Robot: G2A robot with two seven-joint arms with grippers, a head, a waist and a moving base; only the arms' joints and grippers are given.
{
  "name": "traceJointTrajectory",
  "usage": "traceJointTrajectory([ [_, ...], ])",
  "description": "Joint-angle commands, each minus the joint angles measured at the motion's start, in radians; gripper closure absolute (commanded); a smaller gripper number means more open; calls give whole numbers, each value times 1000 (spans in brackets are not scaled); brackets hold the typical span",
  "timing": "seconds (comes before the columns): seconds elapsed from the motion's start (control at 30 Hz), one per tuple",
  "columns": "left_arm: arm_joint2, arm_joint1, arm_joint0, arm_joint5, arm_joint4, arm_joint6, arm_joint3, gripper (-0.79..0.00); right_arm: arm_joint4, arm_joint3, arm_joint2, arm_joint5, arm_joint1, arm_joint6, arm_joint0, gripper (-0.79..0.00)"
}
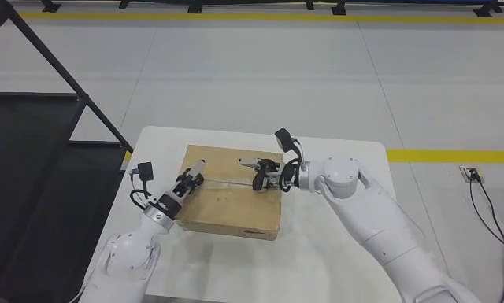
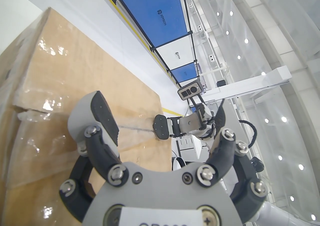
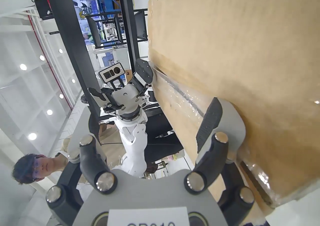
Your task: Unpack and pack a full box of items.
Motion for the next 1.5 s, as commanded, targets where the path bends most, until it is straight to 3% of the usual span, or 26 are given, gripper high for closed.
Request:
traceJointTrajectory([
  [0.0, -1, 0, -1, 0, -1, 0, 2, -785, -12, 2, 0, -9, 0, -2, -1, -785],
  [0.1, -5, 0, -1, 0, -4, 0, 5, -785, -18, 1, 1, -18, 0, 4, -4, -757],
  [0.13, -7, 1, -1, -1, -6, 1, 5, -785, -20, 0, 1, -20, -1, 5, -5, -610],
  [0.17, -11, 1, 1, -1, -9, 4, 6, -785, -21, -1, 1, -21, -1, 6, -5, -391],
  [0.23, -24, 2, 7, -4, -21, 12, 4, -785, -22, 0, -2, -20, -4, 3, -4, -314],
  [0.53, -136, 12, 70, -30, -102, 39, -9, -785, -50, 28, -43, 9, -29, -28, 31, -206],
  [0.67, -198, 18, 106, -43, -140, 48, -17, -785, -65, 43, -66, 23, -42, -36, 48, -102],
  [0.73, -227, 21, 124, -49, -156, 53, -17, -785, -78, 48, -81, 32, -50, -40, 58, 0],
  [0.97, -294, 27, 163, -65, -206, 46, 4, -785, -129, 66, -153, 94, -88, -79, 96, 0],
  [1.47, -354, 33, 210, -111, -278, 3, 34, -785, -161, 136, -280, 175, -199, -151, 179, 0],
])
